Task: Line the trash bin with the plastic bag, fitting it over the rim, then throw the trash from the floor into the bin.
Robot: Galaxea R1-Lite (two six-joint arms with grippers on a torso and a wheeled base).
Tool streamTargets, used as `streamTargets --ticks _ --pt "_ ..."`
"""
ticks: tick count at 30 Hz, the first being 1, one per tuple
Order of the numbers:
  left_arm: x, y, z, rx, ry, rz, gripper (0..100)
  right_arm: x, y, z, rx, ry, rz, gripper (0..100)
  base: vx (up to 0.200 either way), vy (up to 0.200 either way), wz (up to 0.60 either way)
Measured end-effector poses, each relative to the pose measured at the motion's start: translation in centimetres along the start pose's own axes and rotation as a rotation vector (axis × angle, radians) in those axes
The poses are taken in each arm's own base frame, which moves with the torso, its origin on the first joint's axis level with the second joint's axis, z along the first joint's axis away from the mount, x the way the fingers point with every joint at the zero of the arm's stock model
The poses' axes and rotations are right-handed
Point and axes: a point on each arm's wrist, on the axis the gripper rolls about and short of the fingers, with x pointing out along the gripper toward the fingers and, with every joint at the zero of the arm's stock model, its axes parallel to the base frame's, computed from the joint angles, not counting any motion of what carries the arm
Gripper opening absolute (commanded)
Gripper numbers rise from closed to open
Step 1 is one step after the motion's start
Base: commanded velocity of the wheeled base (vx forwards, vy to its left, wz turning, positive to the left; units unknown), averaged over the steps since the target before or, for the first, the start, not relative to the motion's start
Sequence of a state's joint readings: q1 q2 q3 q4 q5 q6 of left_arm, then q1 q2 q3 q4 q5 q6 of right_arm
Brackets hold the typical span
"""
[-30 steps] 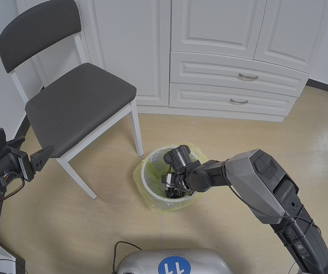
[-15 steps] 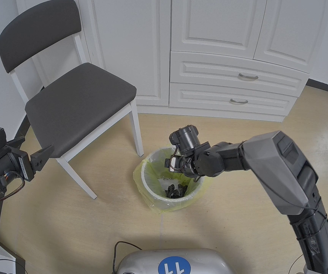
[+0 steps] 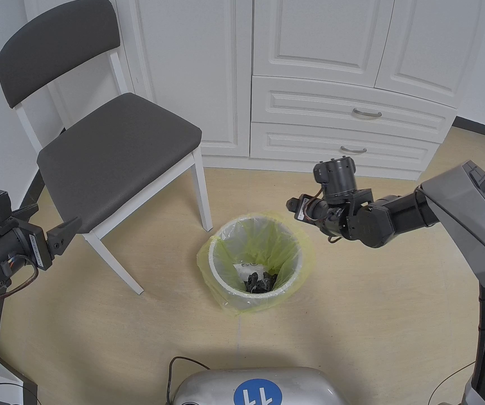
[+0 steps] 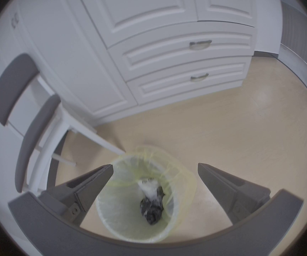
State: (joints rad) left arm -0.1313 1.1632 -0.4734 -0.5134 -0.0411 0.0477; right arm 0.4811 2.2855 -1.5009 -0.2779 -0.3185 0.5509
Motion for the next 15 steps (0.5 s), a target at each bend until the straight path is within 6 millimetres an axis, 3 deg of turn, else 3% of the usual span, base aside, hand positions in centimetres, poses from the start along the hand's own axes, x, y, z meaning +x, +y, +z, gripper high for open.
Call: streamTargets --ticks 8,15 --pt "0.2 -0.5 -0.2 0.005 0.012 -0.029 100 1.1 -3.8 0.6 0.117 -0.193 0.039 100 0.0 0.0 0.0" --pt "0.2 -1.0 -0.5 0.011 0.02 -0.06 100 5.0 -6.9 -2.1 0.161 -0.205 0.005 100 0.0 0.0 0.0"
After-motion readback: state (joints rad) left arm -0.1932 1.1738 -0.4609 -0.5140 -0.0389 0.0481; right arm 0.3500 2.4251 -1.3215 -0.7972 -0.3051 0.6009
